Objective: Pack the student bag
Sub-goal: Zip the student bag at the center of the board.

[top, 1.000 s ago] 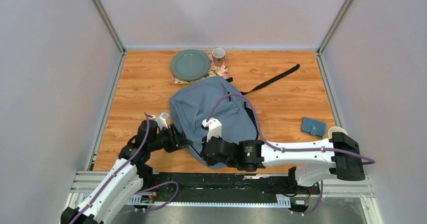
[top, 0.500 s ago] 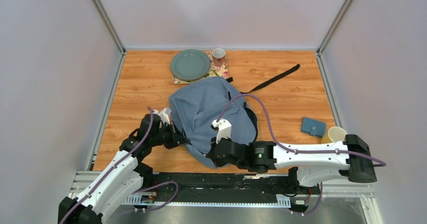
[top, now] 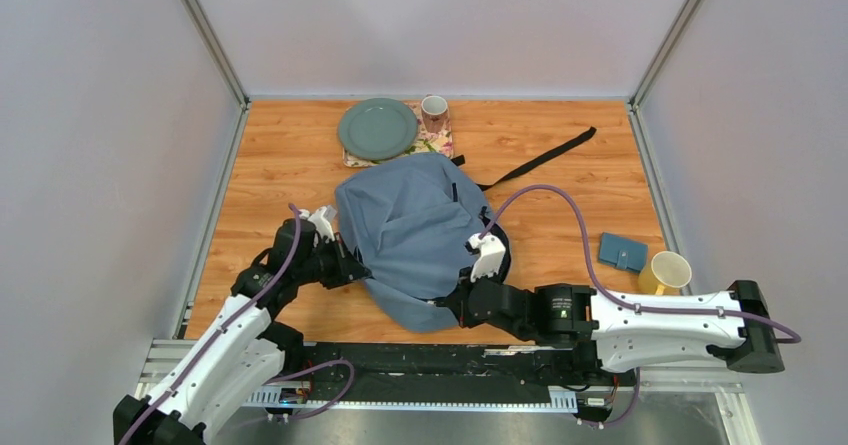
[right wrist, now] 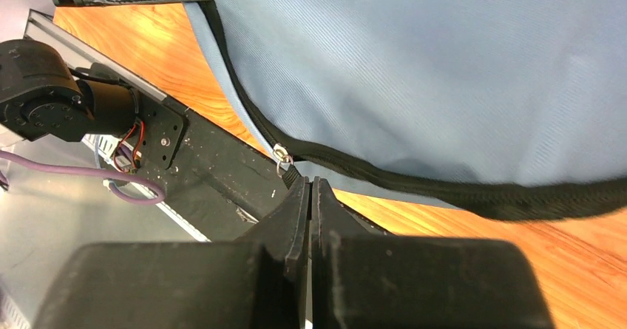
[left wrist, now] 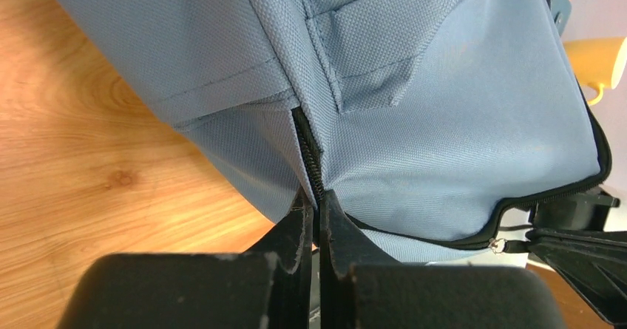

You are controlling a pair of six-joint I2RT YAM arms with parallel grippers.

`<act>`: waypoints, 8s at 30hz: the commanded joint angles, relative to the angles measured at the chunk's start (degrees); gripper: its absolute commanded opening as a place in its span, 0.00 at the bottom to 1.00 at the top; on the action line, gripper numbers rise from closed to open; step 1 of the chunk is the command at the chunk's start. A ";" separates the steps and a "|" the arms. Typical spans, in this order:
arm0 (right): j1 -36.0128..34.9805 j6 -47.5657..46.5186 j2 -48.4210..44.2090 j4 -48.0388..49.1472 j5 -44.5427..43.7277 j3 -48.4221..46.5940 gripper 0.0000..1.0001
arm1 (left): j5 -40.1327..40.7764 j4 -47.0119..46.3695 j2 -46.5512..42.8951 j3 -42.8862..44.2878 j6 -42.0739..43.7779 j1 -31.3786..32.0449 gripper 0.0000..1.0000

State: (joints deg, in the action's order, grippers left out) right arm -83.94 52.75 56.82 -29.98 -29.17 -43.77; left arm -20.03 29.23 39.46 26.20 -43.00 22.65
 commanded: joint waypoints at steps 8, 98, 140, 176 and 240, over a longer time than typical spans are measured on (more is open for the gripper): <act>-0.43 2.53 -7.33 -7.02 -5.11 1.41 0.00 | 5.00 3.98 -1.14 4.56 8.11 -9.29 0.00; 5.28 -2.74 -13.66 -7.90 -8.89 4.75 0.00 | 39.54 18.22 -11.25 2.54 -7.98 23.93 0.00; 7.65 -2.65 -12.87 -4.04 -7.66 3.25 0.00 | 23.54 18.96 5.09 28.82 17.86 25.93 0.82; 7.65 -0.28 -18.15 -5.71 -7.39 4.57 0.00 | 26.79 -15.09 35.24 20.39 29.38 54.07 0.42; 39.12 -15.58 10.43 23.65 8.08 -5.02 0.00 | 37.69 -7.97 10.64 -4.93 8.29 66.99 0.00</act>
State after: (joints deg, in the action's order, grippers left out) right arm -46.28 37.21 71.48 -12.67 -15.38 -48.05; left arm 16.03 14.11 50.70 21.89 -33.32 88.64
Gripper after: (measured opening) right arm 0.006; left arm 0.009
